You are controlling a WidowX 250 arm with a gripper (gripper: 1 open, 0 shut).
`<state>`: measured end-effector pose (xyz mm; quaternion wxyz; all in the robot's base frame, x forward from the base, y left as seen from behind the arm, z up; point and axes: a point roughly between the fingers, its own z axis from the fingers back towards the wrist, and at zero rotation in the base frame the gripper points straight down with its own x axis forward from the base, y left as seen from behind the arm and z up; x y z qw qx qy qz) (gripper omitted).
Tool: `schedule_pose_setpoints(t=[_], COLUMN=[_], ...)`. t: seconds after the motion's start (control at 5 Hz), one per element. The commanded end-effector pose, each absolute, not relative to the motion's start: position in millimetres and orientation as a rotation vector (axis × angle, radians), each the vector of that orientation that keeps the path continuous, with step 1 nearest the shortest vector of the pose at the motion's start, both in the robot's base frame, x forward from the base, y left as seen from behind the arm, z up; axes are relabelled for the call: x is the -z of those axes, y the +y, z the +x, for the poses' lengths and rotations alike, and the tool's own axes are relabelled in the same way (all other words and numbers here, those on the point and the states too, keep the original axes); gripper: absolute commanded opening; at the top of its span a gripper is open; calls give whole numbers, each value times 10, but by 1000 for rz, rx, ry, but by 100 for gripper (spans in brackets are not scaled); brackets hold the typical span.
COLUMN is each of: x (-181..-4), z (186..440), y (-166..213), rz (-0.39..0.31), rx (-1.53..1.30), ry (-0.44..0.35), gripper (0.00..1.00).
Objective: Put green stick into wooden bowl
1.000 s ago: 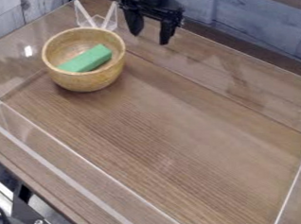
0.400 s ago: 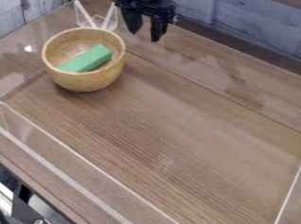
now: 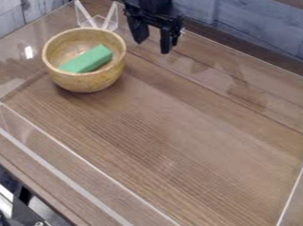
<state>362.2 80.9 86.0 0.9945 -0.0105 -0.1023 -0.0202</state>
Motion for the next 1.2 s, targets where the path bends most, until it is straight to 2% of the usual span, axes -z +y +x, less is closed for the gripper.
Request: schedule_pose_setpoints(t=[0.0,0.8,1.0], x=[-1331,-1410,-1379], z=[3758,3758,3735], y=[774,909,955], rz=[-2,25,29], rx=[99,-12,-32], ry=[-312,-309,-295], gripper=[100,100,100])
